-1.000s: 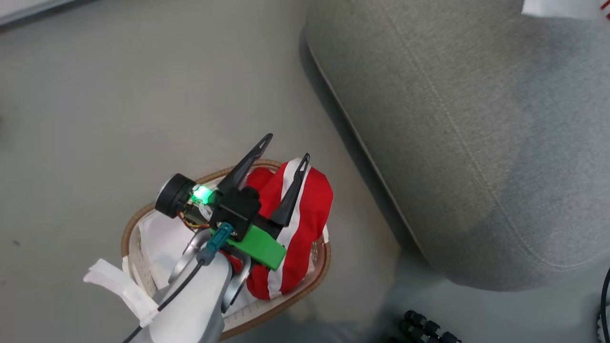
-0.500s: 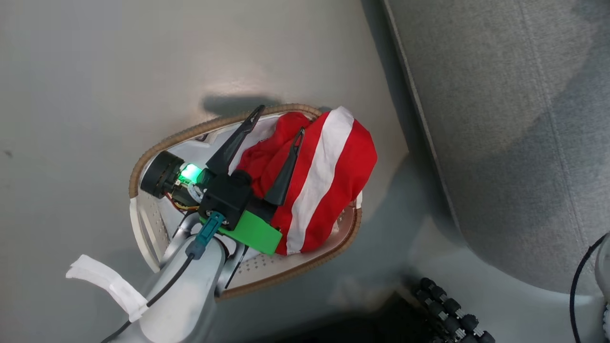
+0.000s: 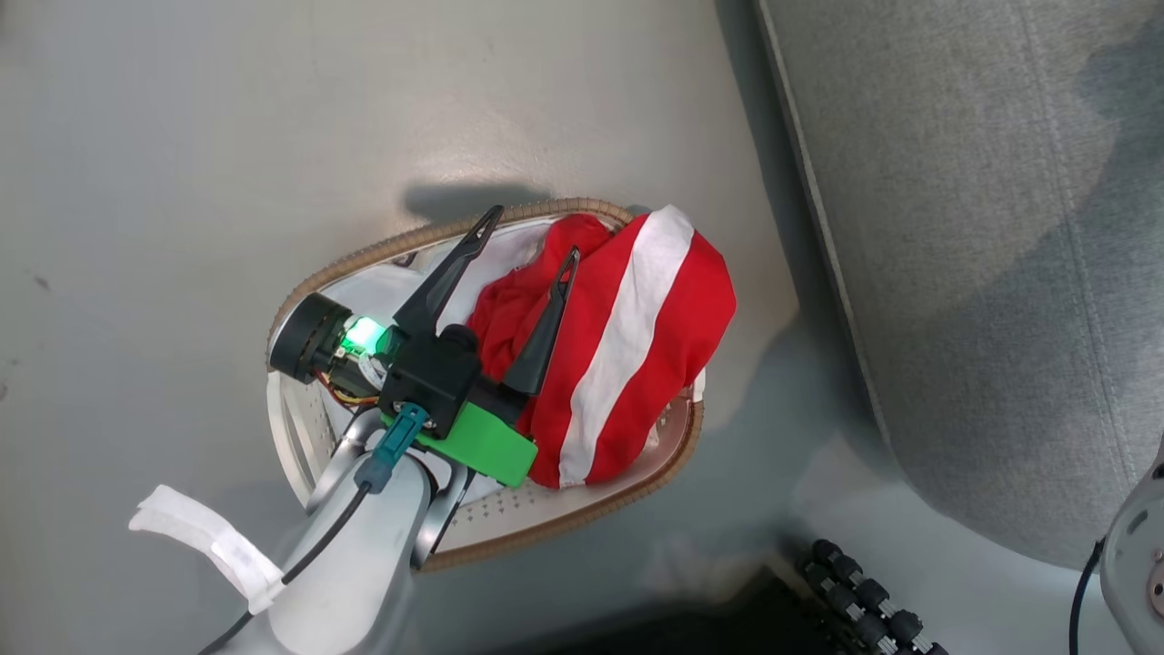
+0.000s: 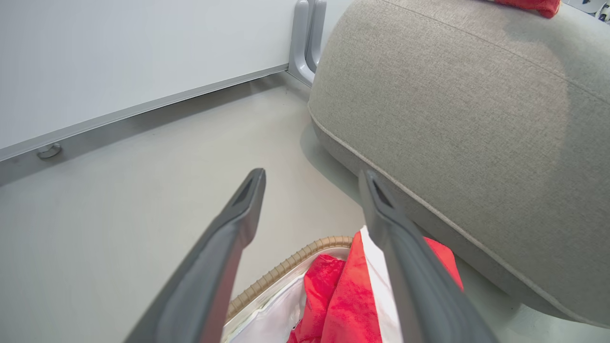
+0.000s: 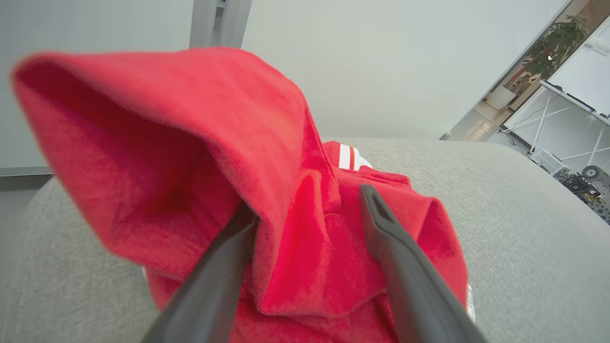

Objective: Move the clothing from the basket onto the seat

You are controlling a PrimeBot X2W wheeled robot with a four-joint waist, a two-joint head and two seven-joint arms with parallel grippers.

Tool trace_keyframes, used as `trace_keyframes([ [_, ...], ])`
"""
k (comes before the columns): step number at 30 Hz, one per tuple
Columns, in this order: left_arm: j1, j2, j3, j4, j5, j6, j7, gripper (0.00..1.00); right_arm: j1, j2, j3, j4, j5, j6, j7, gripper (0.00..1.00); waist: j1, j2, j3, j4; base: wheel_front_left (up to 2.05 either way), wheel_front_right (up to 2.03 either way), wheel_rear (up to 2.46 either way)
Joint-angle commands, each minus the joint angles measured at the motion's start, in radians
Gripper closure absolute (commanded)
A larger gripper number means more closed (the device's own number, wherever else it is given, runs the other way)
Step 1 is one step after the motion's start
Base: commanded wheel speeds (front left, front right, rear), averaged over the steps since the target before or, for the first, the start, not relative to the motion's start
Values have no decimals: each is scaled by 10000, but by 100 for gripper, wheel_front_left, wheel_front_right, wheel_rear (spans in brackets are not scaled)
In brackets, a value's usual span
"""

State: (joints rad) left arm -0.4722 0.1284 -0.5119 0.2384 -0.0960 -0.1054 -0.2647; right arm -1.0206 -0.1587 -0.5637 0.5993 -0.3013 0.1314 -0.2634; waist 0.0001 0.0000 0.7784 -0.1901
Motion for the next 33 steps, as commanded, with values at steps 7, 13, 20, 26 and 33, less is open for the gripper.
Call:
trace_keyframes([
  [7, 397, -180, 110, 153, -182, -7, 5, 0, 1194, 2, 423, -488, 353, -14, -20, 0, -1, 0, -1169, -52, 0, 0, 0],
  [13, 774, -397, 239, 273, -429, -43, 5, 0, 2249, 41, 864, -576, 563, -14, -20, 0, -1, 0, -2345, 81, 0, 0, 0],
  [20, 1293, -606, 852, 343, -782, 53, 5, 0, 3127, 44, 1500, -955, 653, -14, -20, 0, -1, 0, -3768, 396, 0, 0, 0],
  [26, 1901, -682, 1747, 322, -1112, 178, 5, 0, 3818, 204, 2175, -1243, 950, -14, -20, 0, -1, 0, -4935, 804, 0, 0, 0],
  [33, 2859, -745, 2800, 305, -1265, 338, 5, 0, 4835, 693, 3291, -1395, 1483, -14, -20, 0, -1, 0, -5995, 1326, 0, 0, 0],
])
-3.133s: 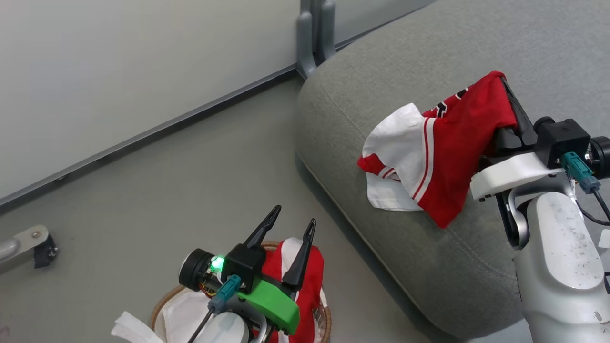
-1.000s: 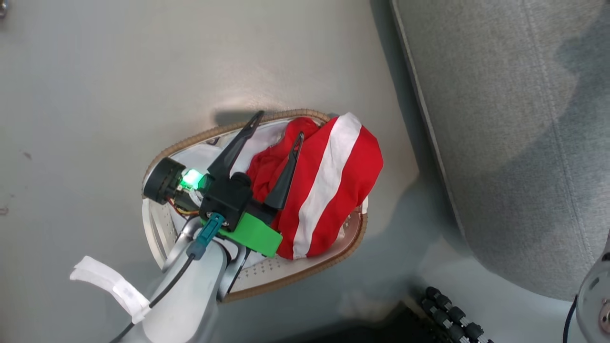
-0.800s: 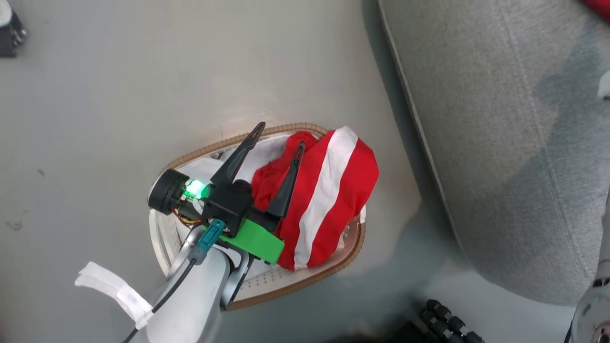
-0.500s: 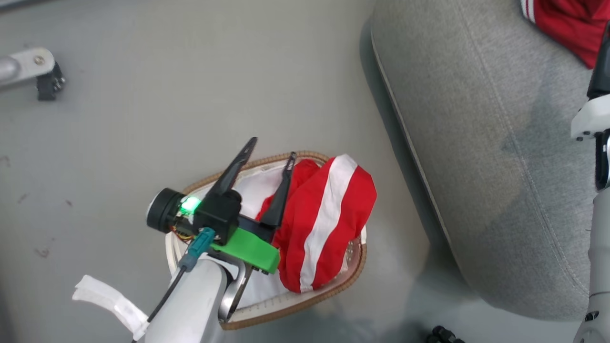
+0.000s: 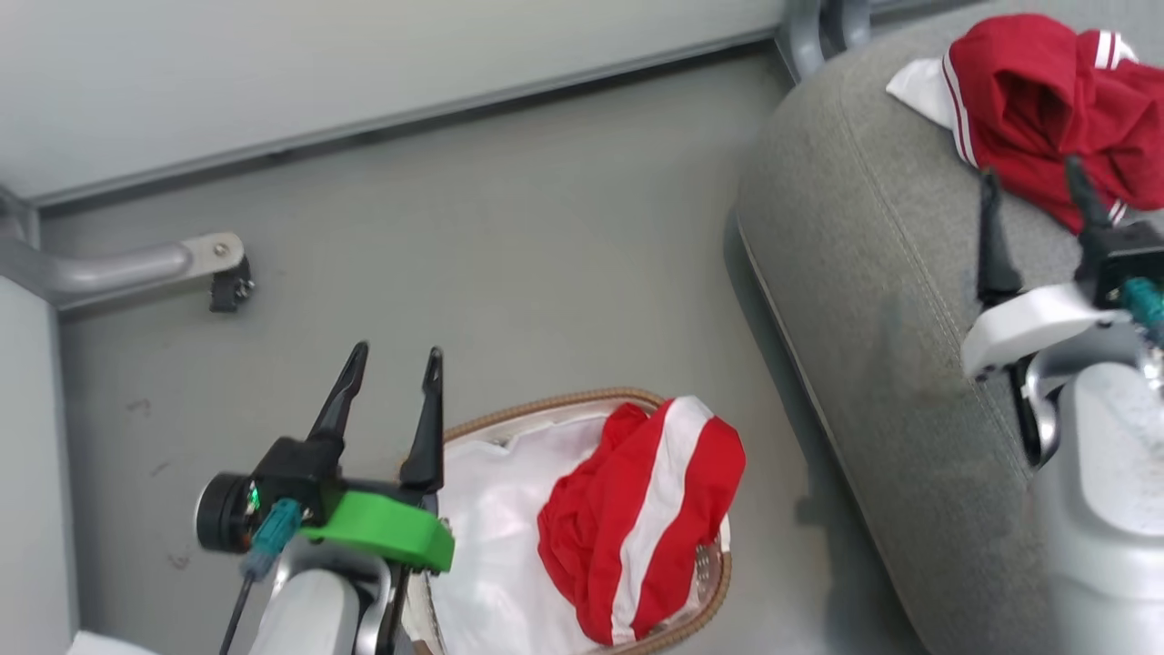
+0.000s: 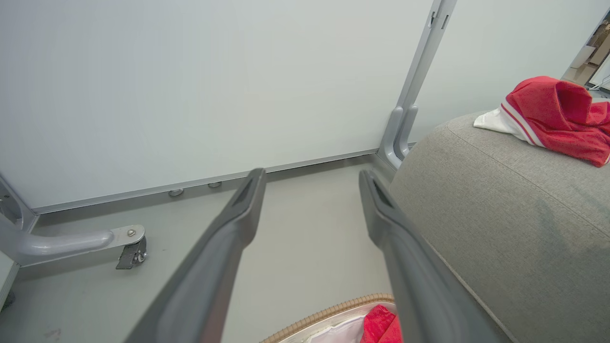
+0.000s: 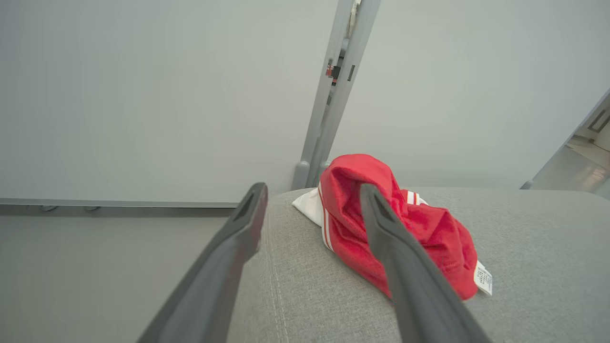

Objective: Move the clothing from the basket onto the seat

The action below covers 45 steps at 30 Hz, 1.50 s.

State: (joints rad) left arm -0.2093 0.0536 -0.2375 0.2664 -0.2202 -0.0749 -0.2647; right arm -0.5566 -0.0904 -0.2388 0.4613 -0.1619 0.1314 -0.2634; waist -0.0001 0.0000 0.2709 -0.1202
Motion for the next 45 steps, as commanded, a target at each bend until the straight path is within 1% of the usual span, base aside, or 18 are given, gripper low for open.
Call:
trace_keyframes([
  [1, 367, 2, 201, 18, -59, 58, 5, 0, 310, 66, 191, -14, 235, -14, -20, 0, 1, 0, -1038, 688, 0, 0, 0],
  [4, 873, -14, 689, 18, -137, 87, 5, 0, 787, 223, 703, 1, 611, -14, -20, 0, 1, 0, -1404, 880, 0, 0, 0],
  [8, 1497, -30, 1135, 60, -92, 123, 5, 0, 1492, 351, 1135, -148, 977, -14, -20, 0, 1, 0, -1816, 1155, 0, 0, 0],
  [10, 1776, -21, 1335, 16, -327, 192, 5, 0, 1904, 378, 1398, -276, 1211, -14, -20, 0, 1, 0, -1956, 1289, 0, 0, 0],
  [13, 2182, -24, 1489, -98, -593, 332, 5, 0, 2515, 370, 1869, -428, 1868, -14, -20, 0, 1, 0, -2129, 1429, 0, 0, 0],
  [15, 2365, -24, 1533, -128, -627, 370, 5, 0, 2864, 363, 2006, -515, 2160, -14, -20, 0, 1, 0, -2220, 1498, 0, 0, 0],
  [22, 2769, -25, 1582, -222, -796, 511, 5, 0, 3795, 382, 2213, -771, 2842, -14, -20, 0, 1, 0, -2510, 1608, 0, 0, 0],
  [30, 2891, -26, 1523, -220, -884, 554, 6, 0, 4407, 377, 2486, -984, 3119, -14, -20, 0, 1, 0, -2607, 1609, 0, 0, 0],
  [45, 2745, -26, 1461, -94, -839, 473, 6, 0, 4361, 379, 2493, -1050, 3094, -12, -20, 0, 1, 0, -2611, 1551, 0, 0, 0],
])
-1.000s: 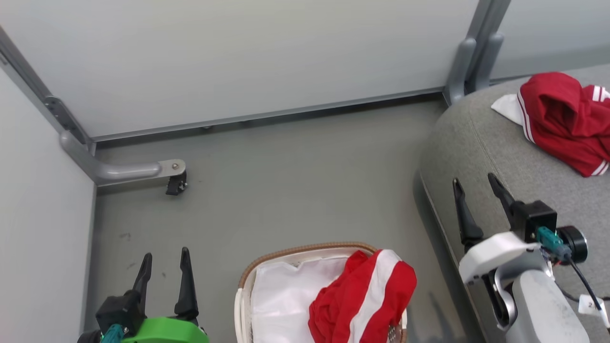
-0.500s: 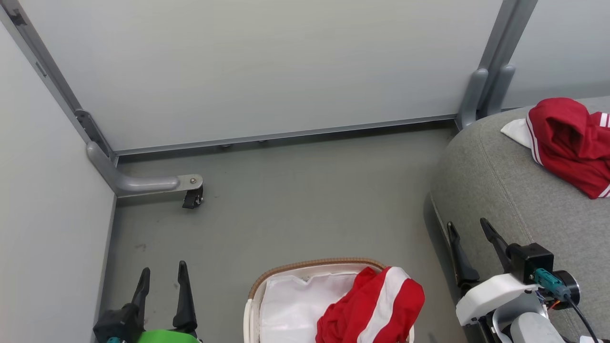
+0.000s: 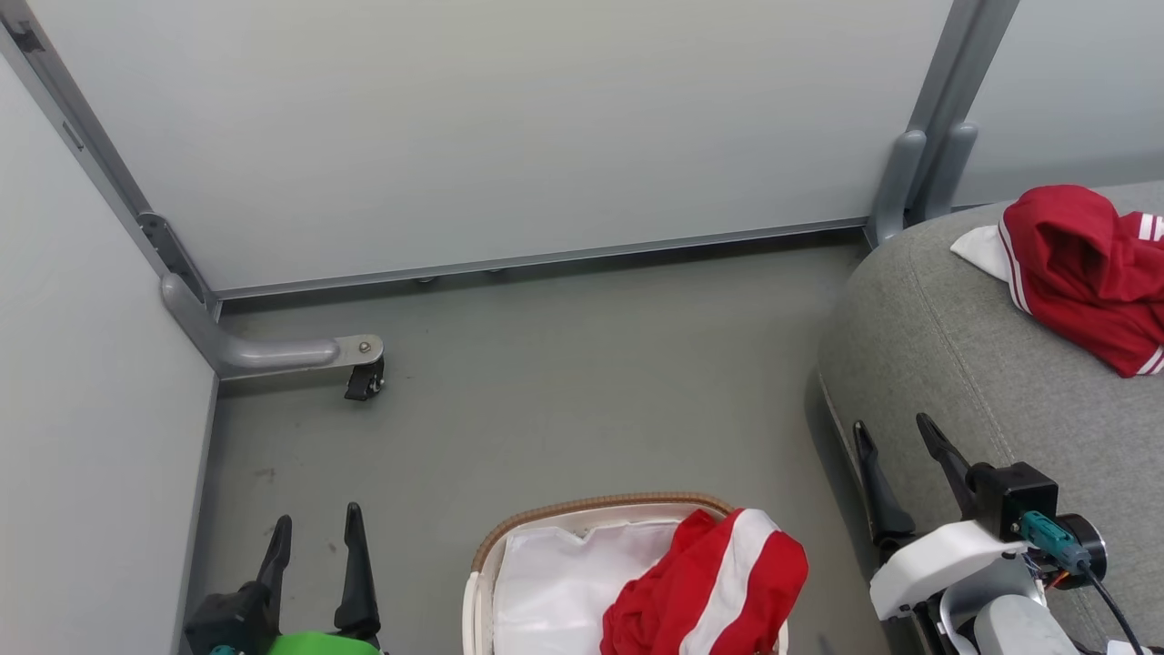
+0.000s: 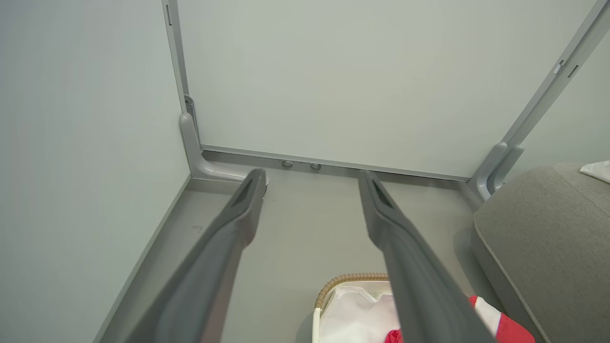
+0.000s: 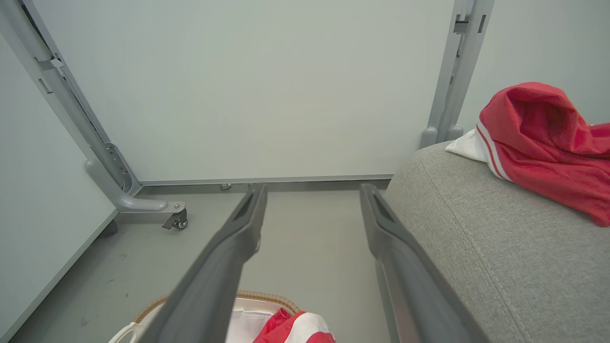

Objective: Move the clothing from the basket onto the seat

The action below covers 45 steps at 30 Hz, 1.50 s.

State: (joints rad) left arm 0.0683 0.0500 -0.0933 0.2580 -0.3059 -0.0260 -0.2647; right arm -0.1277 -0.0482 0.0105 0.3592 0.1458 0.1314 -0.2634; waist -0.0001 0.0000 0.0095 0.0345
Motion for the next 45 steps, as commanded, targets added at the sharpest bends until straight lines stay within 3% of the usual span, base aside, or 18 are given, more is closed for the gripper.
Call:
trace_keyframes([
  [1, -45, 10, 12, -12, 29, -19, 6, 0, 71, -43, 12, -24, 33, -14, -20, 0, 1, 0, 5, 7, 0, 0, 0],
  [16, -149, 10, -38, -39, 130, -80, 6, 0, -11, -42, 61, -50, 88, -12, -20, 0, 1, 0, 105, -107, 0, 0, 0],
  [25, -794, 11, -427, -12, 493, -249, 6, 0, -464, -44, -315, -300, -101, -14, -20, 0, 1, 0, 754, -229, 0, 0, 0],
  [34, -2601, 13, -1918, 850, 536, -576, 7, 0, -1409, -44, -1164, -904, -583, -14, -20, 0, 1, 0, 2490, -421, 0, 0, 0],
  [45, -4965, 32, -4983, 3449, 246, -876, 6, 0, -2559, -40, -995, -1664, -842, -14, -20, 0, 1, 0, 4955, -1367, 0, 0, 0],
])
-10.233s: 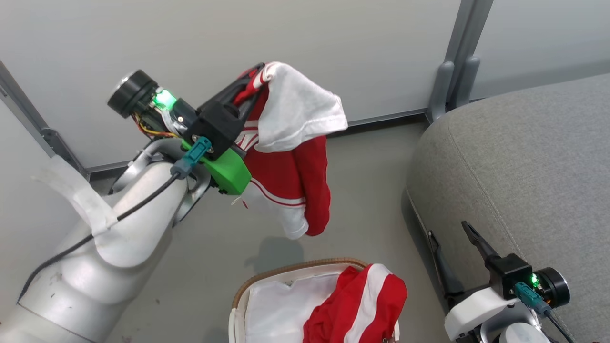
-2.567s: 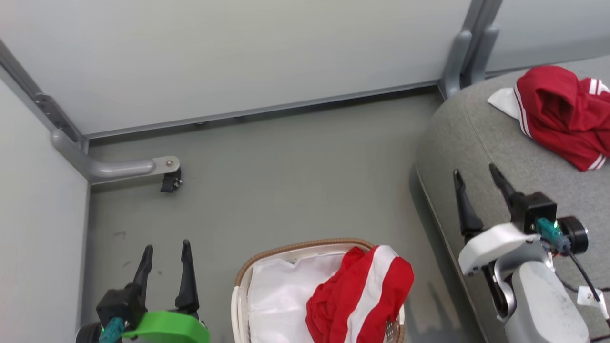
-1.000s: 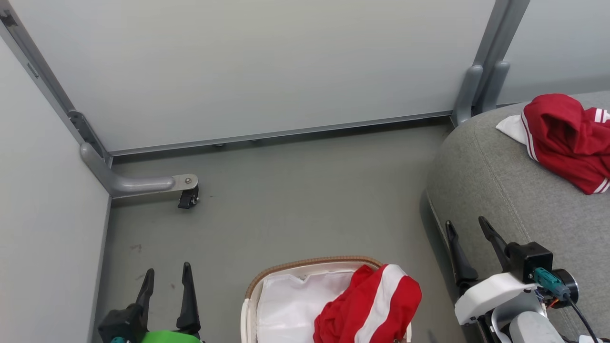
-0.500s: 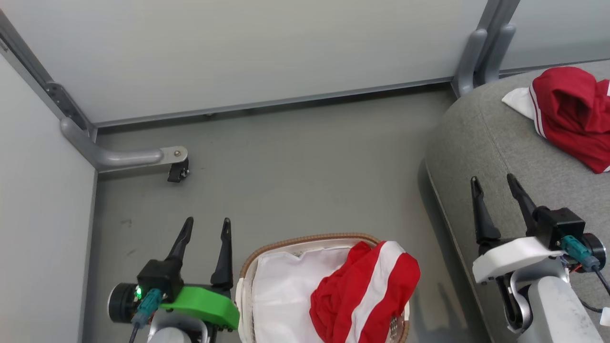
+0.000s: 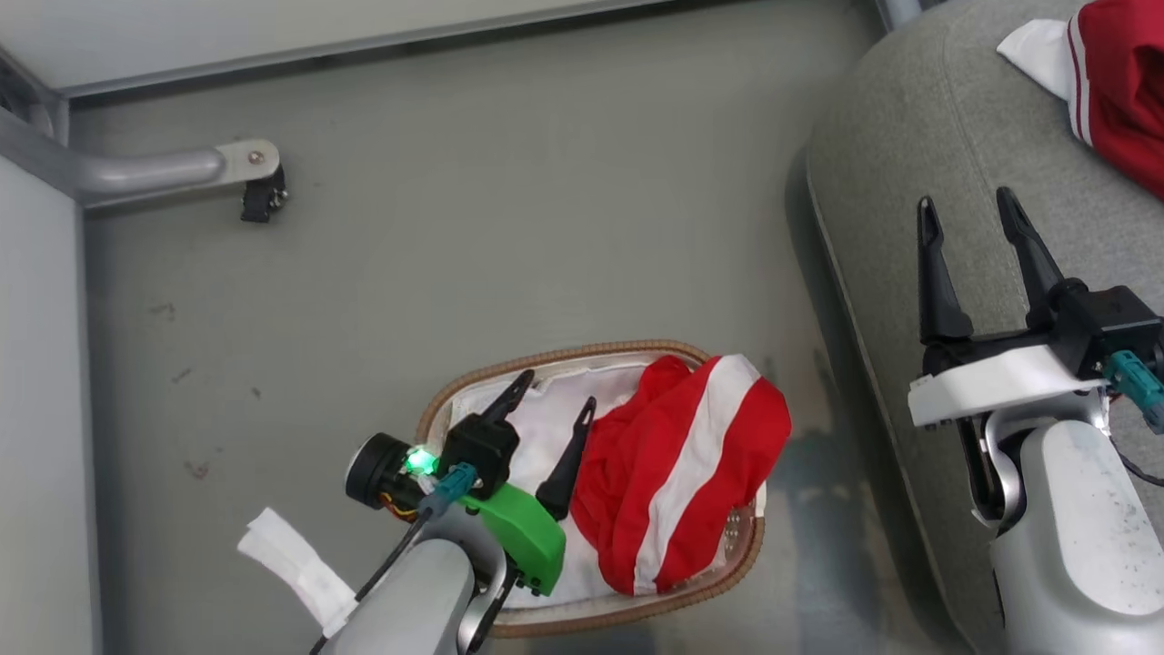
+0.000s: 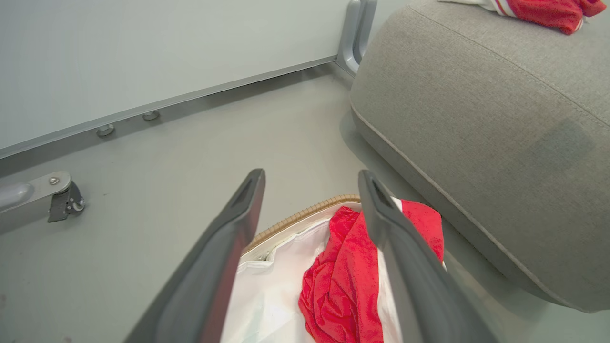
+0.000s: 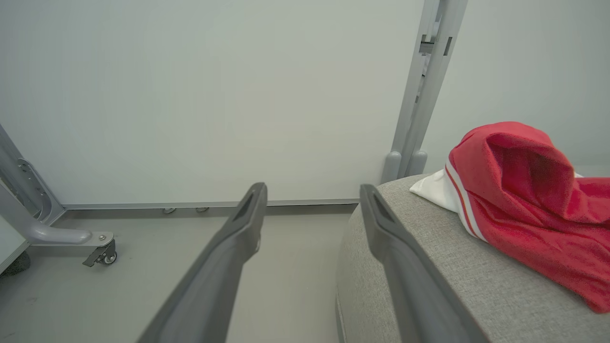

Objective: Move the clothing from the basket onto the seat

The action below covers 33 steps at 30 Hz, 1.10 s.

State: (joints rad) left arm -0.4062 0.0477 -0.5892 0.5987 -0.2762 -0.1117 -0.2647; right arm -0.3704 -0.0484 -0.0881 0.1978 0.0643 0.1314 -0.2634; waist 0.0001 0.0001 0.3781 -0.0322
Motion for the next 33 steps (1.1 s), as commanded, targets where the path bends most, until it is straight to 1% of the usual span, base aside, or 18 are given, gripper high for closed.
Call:
trace_keyframes([
  [1, -426, 55, -373, 340, -33, -35, 7, 0, -239, -37, 17, -146, 4, -12, -20, 0, -1, -1, 1496, -792, 0, 0, 0],
  [6, -1327, 62, -1794, 1502, -171, -119, 57, 0, -680, -34, 196, -518, 251, -12, -20, 0, -1, -1, 2507, -1175, 0, 0, 0],
  [13, -2356, 60, -2986, 2844, -495, -161, 172, 0, -1288, -31, 384, -1018, 555, -14, -20, 0, -1, -1, 3755, -1598, 0, 0, 0],
  [19, -3001, 59, -3612, 3561, -835, -179, 254, 0, -1557, -31, 568, -1533, 681, -14, -20, 0, -1, -1, 4525, -1853, 0, 0, 0],
  [25, -3538, 60, -3965, 4026, -1243, -188, 237, 0, -1730, -29, 729, -1957, 820, -14, -20, 0, -1, -1, 5140, -2090, 0, 0, 0],
  [33, -4116, 57, -4258, 4584, -1648, -149, 229, 0, -1881, -32, 861, -2247, 843, -14, -20, 0, -1, -1, 5660, -2358, 0, 0, 0],
])
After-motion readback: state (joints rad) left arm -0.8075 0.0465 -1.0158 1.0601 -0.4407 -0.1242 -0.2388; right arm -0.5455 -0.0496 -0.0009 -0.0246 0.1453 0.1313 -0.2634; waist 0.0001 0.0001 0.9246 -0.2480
